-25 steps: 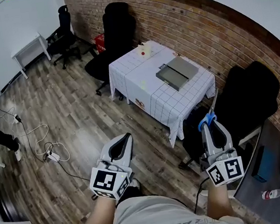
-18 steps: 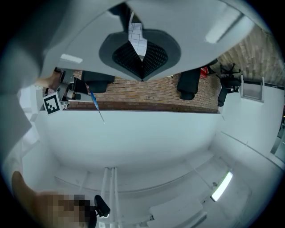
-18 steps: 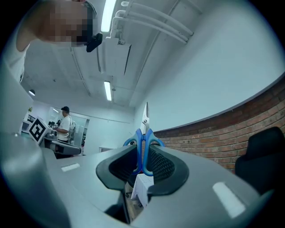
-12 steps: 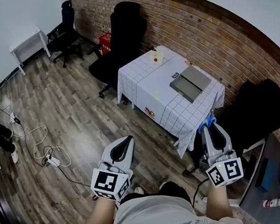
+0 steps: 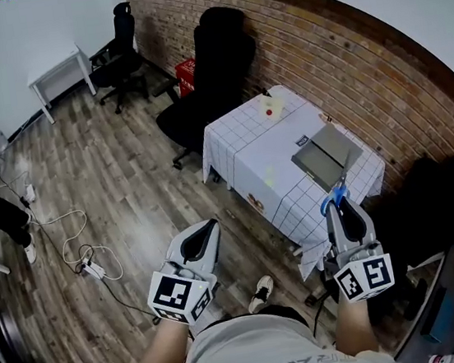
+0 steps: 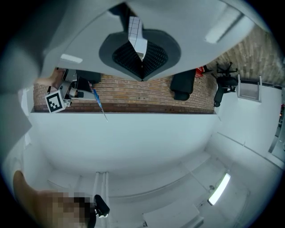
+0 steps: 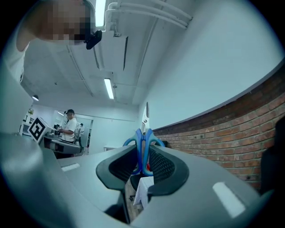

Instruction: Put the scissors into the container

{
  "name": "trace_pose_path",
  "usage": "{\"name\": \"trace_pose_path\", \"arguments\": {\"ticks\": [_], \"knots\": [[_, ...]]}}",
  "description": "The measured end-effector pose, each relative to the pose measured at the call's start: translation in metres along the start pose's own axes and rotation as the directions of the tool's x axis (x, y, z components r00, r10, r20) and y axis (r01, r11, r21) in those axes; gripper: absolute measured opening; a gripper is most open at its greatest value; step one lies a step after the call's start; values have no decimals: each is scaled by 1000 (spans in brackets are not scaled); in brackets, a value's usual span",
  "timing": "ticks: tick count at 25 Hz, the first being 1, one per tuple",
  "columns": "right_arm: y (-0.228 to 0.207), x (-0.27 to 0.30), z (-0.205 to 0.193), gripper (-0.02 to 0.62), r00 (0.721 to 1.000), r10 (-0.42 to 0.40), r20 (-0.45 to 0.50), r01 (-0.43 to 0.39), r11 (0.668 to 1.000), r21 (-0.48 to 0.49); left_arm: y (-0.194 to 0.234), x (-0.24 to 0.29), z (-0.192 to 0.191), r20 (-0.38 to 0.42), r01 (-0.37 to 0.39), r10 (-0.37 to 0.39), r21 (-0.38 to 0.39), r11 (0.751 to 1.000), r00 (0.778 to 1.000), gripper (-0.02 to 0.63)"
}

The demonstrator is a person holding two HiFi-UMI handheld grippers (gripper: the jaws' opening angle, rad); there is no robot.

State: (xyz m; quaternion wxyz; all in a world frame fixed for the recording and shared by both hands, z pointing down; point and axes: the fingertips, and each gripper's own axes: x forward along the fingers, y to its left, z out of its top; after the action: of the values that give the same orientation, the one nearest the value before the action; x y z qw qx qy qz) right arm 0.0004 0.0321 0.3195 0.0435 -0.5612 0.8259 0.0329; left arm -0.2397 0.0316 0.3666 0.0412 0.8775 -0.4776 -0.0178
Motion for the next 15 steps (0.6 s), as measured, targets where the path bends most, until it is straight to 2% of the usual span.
{"name": "trace_pose_path", "arguments": {"ticks": [7, 15], "knots": [[-80, 58, -2, 103, 1000, -12, 12, 12, 1000, 2, 5, 100, 16, 21, -2, 2, 18, 1000, 1000, -2], [-176, 83, -17, 103, 997, -81, 12, 81, 996, 29, -18, 203, 7, -25, 62, -60, 48, 997, 998, -2]]}}
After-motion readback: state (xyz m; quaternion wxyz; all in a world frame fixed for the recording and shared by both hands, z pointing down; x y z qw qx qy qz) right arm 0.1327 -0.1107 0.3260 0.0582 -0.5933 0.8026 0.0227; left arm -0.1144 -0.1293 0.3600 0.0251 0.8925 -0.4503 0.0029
